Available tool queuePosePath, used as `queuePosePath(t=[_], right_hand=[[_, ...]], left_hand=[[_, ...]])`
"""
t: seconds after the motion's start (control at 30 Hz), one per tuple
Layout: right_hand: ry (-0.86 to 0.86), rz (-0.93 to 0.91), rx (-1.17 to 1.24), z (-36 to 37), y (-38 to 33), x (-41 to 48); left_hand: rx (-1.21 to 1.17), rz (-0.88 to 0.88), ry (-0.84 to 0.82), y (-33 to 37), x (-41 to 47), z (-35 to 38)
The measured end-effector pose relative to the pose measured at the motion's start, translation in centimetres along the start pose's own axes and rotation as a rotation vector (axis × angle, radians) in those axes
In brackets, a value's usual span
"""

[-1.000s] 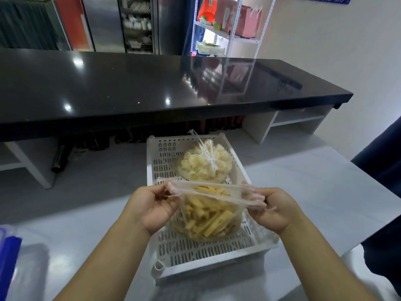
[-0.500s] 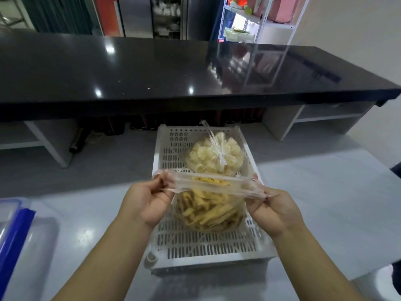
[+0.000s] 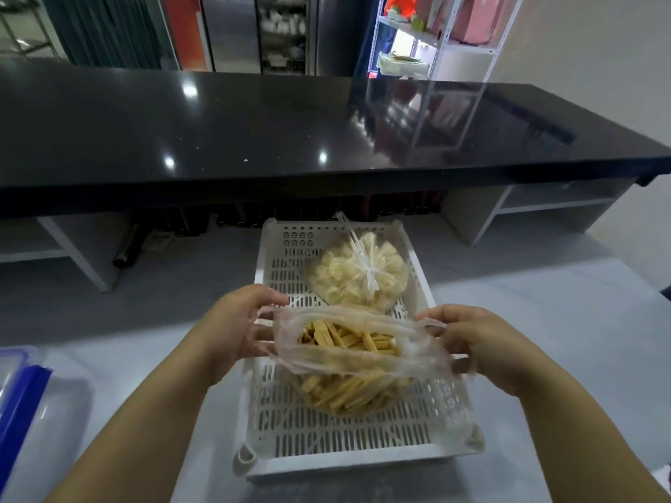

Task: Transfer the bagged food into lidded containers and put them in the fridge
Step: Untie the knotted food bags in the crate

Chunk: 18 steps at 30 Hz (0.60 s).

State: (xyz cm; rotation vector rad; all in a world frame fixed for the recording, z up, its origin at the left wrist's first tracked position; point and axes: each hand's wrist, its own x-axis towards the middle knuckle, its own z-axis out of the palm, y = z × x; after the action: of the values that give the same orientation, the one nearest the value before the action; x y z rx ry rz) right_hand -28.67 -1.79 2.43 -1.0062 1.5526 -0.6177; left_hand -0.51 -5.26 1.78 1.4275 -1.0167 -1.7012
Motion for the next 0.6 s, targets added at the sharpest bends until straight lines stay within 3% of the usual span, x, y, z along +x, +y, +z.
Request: queuePosePath(t=[0.13,0.23,0.3,0.43,0.6], right_hand=[[-0.057,-0.106,-0.045,-3.0,-2.6,0.2],[0.026,-0.241,-0.019,-3.9,-4.6,1.6],[0.105,-0.312,-0.150,-3.4,-5.6,3.3],[0.194,-0.426,-0.482,-1.8,-6.1,7.0],[0.151,-0.579,-0.767,0.0,-6.7,9.8]], left_hand=[[0.376,0.184,0.150,2.0,1.6,-0.4],[0.589,0.385,0.207,3.6,2.9,0.9],[0.751,0.477,0.164,4.4,3.9,2.6],[1.143,0.557,0.038,4.5,7.1,5.5],[1.236,0.479,0.070,3.3,9.7,6.9]])
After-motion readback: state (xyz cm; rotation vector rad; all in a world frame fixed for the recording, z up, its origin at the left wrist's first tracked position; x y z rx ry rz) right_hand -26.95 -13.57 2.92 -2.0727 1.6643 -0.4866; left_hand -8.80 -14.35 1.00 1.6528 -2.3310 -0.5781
